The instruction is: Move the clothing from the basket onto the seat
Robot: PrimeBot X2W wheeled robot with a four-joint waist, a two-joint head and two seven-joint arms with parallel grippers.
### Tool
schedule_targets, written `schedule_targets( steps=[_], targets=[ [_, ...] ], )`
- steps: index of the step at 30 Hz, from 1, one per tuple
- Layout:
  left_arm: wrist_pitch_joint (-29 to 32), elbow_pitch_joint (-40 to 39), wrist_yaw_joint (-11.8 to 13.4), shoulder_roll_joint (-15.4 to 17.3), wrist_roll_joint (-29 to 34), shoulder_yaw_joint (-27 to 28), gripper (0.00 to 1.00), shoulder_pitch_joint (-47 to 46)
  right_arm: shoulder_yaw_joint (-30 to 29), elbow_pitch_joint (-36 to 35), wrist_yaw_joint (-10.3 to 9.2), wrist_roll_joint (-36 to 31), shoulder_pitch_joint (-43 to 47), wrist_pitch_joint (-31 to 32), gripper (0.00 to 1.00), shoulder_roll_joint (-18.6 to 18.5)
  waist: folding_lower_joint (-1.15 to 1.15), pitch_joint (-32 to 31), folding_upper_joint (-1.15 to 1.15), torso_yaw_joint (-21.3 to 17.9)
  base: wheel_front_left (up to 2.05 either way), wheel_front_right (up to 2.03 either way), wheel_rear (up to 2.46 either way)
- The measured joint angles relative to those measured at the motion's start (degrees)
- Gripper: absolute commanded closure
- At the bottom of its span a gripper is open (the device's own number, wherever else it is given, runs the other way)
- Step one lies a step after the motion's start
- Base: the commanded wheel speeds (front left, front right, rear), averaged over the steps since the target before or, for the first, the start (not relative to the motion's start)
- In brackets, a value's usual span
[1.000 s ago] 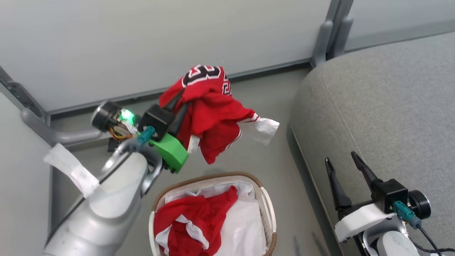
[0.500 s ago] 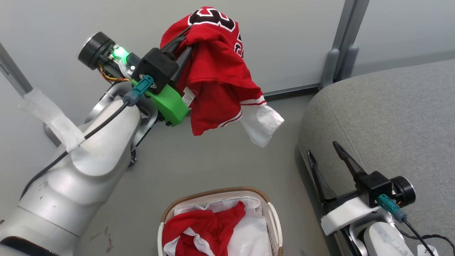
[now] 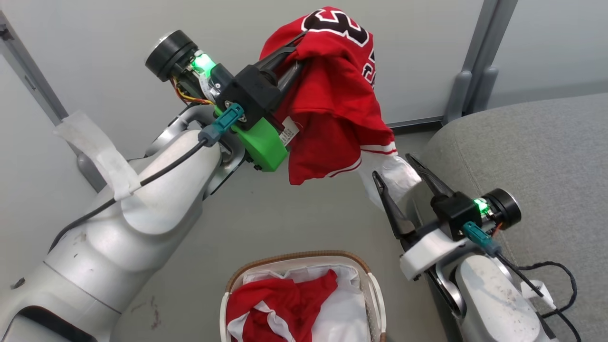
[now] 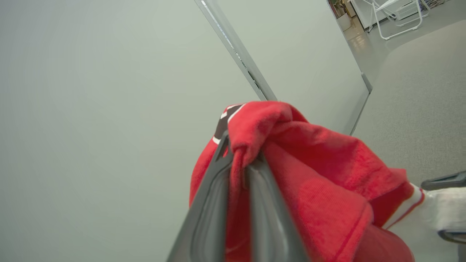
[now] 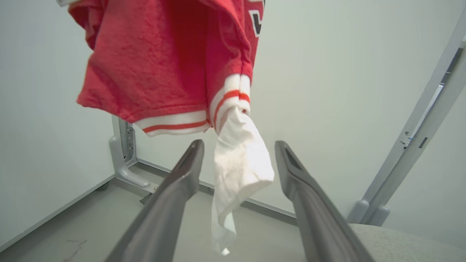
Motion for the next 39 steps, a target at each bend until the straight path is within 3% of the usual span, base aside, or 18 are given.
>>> schedule_targets(
  steps=[5,6,7,8,9,11,26,27,30,31,32,39],
  targets=[
    [-0.1,-1.2,0.0,-0.3,-0.6,-1.0,1.00,-0.1,1.8,3.9,0.00,-0.2,-4.6,0.0,0.02,0.0,0.00,0.0,0.00,1.0,0.00,0.00,0.00],
    [-0.1,-1.5,0.0,-0.4,-0.7,-1.1,1.00,-0.1,1.9,4.4,0.00,-0.2,-5.3,0.0,0.14,0.0,0.00,0.0,0.00,1.2,0.00,0.00,0.00],
    [-0.3,-1.7,0.0,-0.4,-0.8,-1.2,1.00,0.0,2.1,4.8,-0.01,-0.2,-5.7,0.0,0.57,0.0,0.00,0.0,0.00,1.3,0.00,0.00,0.00],
    [-0.3,-1.8,0.0,-0.4,-0.9,-1.2,1.00,0.1,2.3,5.2,0.00,-0.1,-6.1,0.0,0.63,0.0,0.00,0.0,0.00,1.4,0.00,0.00,0.00],
    [-0.3,-1.9,0.0,-0.3,-1.1,-1.3,1.00,0.3,2.4,5.7,0.00,-0.1,-6.4,0.0,0.80,0.0,0.00,-0.1,0.00,1.5,0.00,0.00,0.00],
    [-0.5,-2.0,0.0,-0.2,-1.2,-1.3,1.00,0.9,2.8,6.7,0.00,0.2,-6.9,0.0,1.00,0.0,0.00,-0.1,0.00,1.6,0.00,0.00,0.00],
    [-1.0,-2.0,1.9,0.8,-5.0,0.2,1.00,7.3,1.7,6.2,0.00,1.5,-6.9,0.0,1.00,0.0,0.00,-0.5,0.00,0.6,0.00,0.00,0.00],
    [-1.0,-1.9,2.0,0.7,-5.4,0.5,0.95,8.2,1.4,5.9,-0.01,1.5,-6.7,0.0,1.00,0.0,0.00,-0.5,0.00,0.5,0.00,0.00,0.00],
    [-1.1,-1.6,2.4,0.3,-7.0,1.3,0.50,11.1,0.4,4.7,0.00,1.5,-6.5,0.0,1.00,0.0,0.00,-0.6,0.00,0.3,0.00,0.00,0.00],
    [-1.2,-1.4,2.5,0.1,-7.8,1.8,0.12,12.3,-0.1,4.3,0.00,1.6,-6.4,0.0,1.00,0.0,0.00,-0.6,0.00,0.3,0.00,0.00,0.00],
    [-1.3,-1.3,2.7,-0.1,-8.1,2.1,0.00,13.3,-0.5,4.0,-0.01,1.6,-6.1,0.0,1.00,0.0,0.00,-0.5,0.00,0.2,0.00,0.00,0.00],
    [-1.4,-1.3,3.2,-2.3,-9.2,7.3,0.00,22.6,-4.2,1.5,0.01,1.3,-5.3,0.0,1.00,0.0,0.00,-0.2,0.00,-0.1,0.00,0.00,0.00]
  ],
)
